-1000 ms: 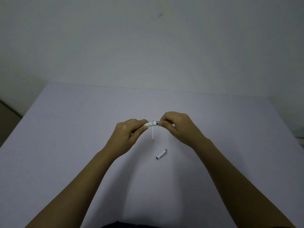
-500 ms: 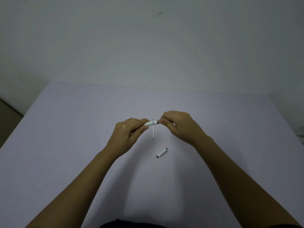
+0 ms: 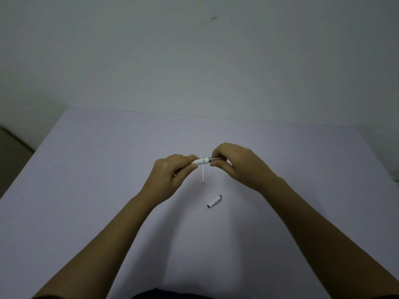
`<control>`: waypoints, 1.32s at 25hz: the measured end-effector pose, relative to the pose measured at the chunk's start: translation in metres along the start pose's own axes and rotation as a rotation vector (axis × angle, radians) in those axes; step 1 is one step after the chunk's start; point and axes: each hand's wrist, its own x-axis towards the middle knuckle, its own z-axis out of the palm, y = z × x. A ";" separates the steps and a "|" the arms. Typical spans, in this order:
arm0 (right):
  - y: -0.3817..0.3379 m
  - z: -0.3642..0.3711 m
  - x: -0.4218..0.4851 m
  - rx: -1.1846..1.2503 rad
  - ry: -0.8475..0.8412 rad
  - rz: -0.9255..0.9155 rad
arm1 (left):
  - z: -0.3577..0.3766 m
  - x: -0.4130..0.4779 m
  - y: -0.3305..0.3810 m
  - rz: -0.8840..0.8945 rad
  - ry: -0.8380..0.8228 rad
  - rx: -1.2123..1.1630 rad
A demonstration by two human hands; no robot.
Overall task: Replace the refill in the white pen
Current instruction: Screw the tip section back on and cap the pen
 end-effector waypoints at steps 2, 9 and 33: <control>0.000 -0.001 0.003 -0.098 0.001 -0.017 | -0.001 0.001 0.000 0.001 -0.006 0.007; -0.004 0.003 0.012 -0.215 -0.016 -0.042 | -0.004 0.004 -0.006 0.045 0.002 0.064; 0.060 0.177 -0.039 0.315 0.087 1.168 | 0.021 -0.024 -0.026 -0.184 -0.018 0.013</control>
